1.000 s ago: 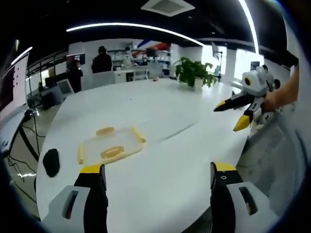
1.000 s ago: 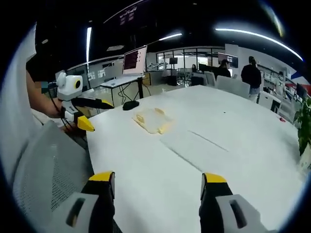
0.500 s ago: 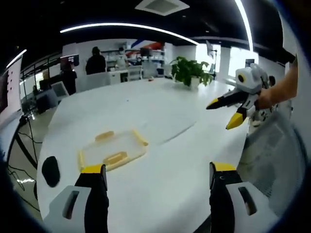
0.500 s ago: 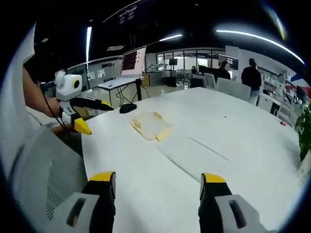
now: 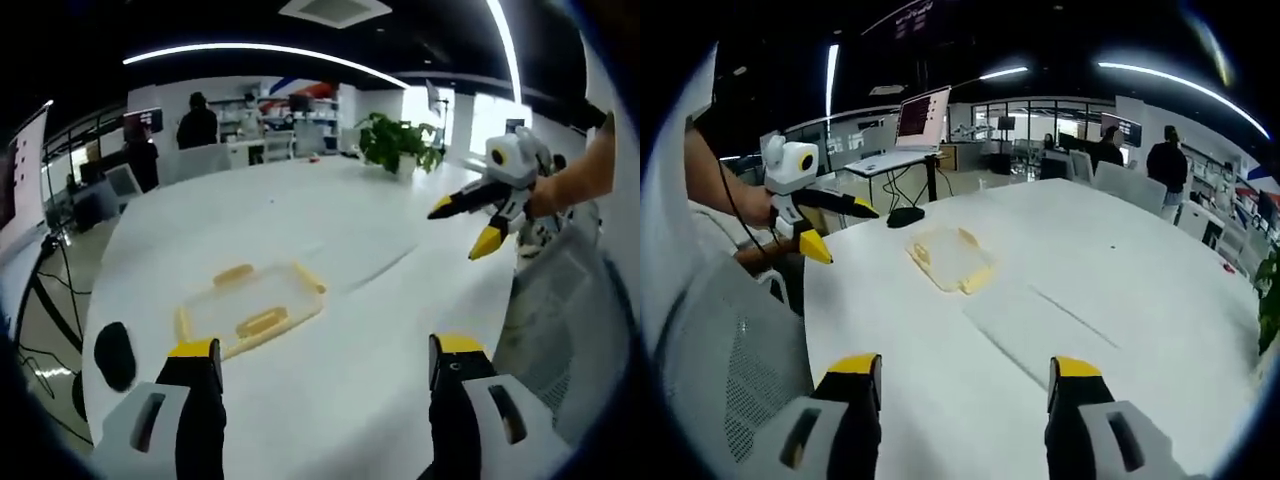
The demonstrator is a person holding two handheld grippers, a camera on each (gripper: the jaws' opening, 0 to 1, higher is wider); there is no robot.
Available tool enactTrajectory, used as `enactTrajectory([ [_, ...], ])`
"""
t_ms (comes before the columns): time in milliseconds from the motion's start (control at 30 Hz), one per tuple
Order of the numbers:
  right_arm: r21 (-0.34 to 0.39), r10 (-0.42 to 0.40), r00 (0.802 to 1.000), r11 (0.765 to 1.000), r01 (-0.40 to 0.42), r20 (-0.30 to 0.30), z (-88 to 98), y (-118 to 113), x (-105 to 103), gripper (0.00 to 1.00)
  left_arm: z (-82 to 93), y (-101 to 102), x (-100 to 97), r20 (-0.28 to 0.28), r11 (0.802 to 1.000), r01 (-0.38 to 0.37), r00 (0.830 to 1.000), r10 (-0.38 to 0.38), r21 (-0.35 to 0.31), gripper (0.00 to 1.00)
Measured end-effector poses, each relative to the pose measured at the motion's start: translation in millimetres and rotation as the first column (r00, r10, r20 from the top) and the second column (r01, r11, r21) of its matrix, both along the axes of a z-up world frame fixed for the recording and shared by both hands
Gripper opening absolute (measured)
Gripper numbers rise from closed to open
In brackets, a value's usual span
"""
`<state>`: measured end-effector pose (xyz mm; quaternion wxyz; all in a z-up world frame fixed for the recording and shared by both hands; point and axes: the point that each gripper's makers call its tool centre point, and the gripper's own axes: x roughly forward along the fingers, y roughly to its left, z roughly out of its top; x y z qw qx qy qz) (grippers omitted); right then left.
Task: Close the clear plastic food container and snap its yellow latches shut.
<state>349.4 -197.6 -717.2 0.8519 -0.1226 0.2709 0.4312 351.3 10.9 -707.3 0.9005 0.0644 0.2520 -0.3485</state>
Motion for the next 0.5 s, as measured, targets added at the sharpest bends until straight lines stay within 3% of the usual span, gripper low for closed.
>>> enactTrajectory([
  [67,-0.013,0.008,0.999,1.000,-0.009,-0.036,-4.2,1,-1,0.57,-1.8,2,2.9,0.002,1.000,0.009,1.000,-0.009,0.013,0.84],
  [200,-0.002,0.022,1.000,1.000,-0.022,-0.016,-3.0,8,3,0.66,-3.1,2,4.6,-0.001,0.999,0.025,1.000,-0.025,0.021,0.84],
  [300,-0.022,0.032,0.999,0.999,-0.033,-0.029,-6.8,9,4,0.60,-5.4,3,5.9,-0.003,0.999,0.034,0.999,-0.034,0.027,0.84],
  [500,-0.036,0.071,0.997,0.997,-0.072,-0.034,-10.6,19,7,0.61,-7.2,6,10.6,-0.004,0.999,0.035,0.999,-0.035,0.030,0.83],
])
